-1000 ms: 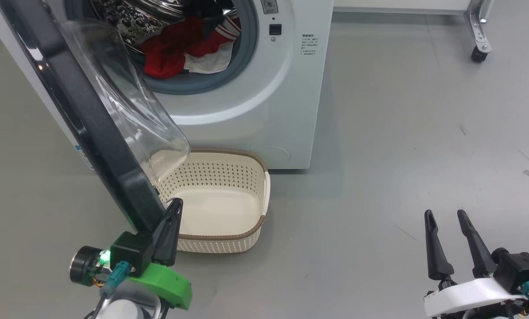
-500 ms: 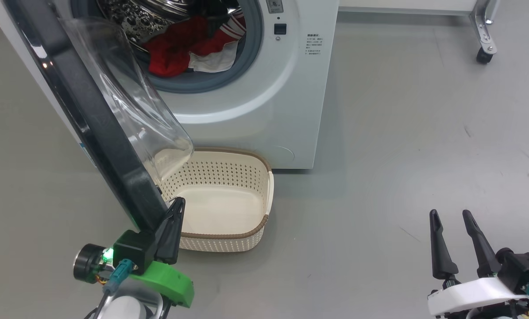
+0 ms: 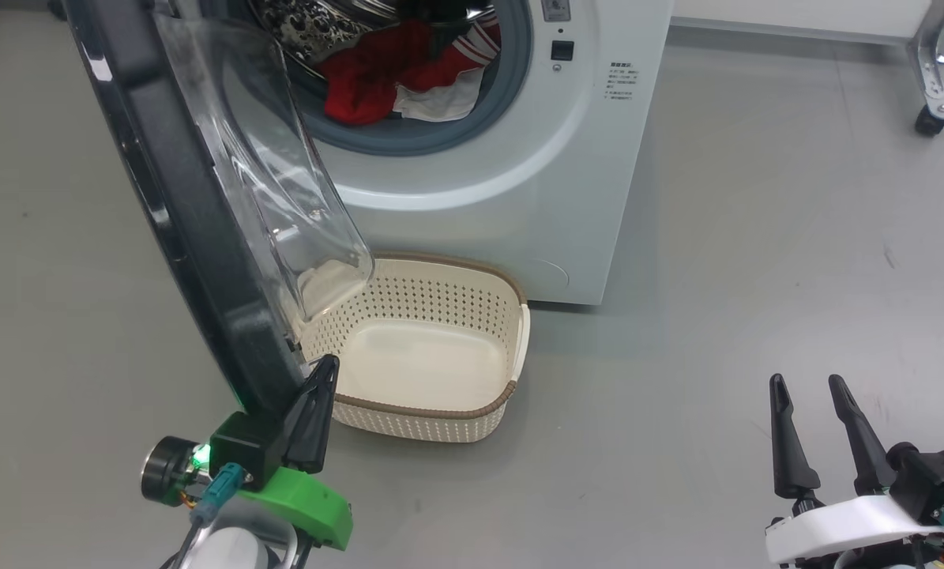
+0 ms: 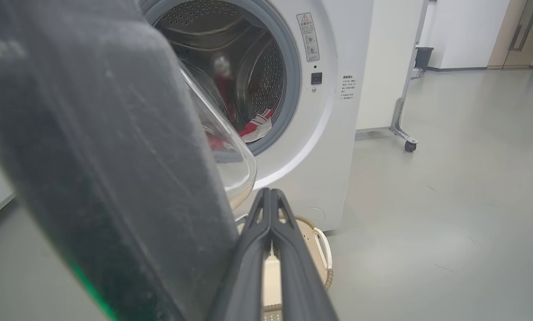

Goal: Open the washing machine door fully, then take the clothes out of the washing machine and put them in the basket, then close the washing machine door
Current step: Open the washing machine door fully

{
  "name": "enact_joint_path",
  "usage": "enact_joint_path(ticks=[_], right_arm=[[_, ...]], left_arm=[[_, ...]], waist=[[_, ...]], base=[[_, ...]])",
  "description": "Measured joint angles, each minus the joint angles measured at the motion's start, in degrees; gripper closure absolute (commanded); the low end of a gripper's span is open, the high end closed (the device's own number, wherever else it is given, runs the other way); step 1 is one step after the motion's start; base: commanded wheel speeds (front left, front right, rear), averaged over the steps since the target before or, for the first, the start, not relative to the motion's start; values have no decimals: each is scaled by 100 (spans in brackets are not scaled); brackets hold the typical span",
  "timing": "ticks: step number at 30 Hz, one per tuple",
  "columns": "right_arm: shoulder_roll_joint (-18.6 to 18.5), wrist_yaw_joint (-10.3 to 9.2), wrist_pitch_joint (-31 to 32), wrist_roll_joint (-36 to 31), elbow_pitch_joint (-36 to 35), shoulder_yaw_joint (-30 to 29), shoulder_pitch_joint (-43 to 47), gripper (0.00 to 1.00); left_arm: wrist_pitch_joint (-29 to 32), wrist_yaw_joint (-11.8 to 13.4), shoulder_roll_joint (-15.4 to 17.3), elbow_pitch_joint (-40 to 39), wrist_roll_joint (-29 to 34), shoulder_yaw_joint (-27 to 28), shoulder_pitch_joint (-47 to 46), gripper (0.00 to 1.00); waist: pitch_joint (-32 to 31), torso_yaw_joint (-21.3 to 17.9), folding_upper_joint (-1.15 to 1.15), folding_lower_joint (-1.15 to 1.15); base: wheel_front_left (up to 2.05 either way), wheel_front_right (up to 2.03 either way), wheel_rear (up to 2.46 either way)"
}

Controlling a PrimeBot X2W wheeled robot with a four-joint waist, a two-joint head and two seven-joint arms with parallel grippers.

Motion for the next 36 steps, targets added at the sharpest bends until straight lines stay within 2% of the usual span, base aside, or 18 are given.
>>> enact_joint_path(ticks=[21, 36], right_arm=[[55, 81, 0, -83, 23, 87, 8, 0], [-38, 125, 2, -204, -12, 260, -21, 0]], left_arm=[[-99, 191, 10, 190, -192, 343, -30, 100], [-149, 423, 81, -10, -681, 1185, -51, 100]], waist=[[9, 832, 0, 0], [488, 948, 0, 0]], base=[[0, 0, 0], [0, 0, 0]])
